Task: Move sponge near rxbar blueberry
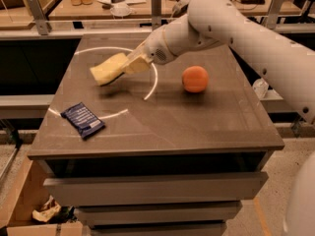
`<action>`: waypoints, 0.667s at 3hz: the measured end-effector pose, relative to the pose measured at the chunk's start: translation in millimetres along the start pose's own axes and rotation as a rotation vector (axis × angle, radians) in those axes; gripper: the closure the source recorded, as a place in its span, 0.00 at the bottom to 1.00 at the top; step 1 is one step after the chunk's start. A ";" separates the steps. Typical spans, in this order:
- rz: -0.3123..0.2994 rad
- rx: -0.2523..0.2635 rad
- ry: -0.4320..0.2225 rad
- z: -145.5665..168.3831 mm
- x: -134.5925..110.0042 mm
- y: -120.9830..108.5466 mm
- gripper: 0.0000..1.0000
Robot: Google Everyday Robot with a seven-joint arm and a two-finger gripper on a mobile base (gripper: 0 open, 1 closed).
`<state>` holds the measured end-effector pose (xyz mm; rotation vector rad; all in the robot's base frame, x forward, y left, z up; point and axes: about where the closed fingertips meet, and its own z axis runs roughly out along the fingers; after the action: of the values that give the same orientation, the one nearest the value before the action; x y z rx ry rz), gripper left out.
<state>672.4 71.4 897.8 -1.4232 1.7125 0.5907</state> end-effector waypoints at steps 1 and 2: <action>-0.009 -0.054 0.000 19.0 4.5 45.5 1.00; 0.019 -0.103 -0.003 41.6 14.6 79.8 0.74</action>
Offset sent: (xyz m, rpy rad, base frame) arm -0.0884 0.0580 -0.0707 0.0243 0.1286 0.0940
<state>607.5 115.6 851.3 -1.4782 1.7159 0.7004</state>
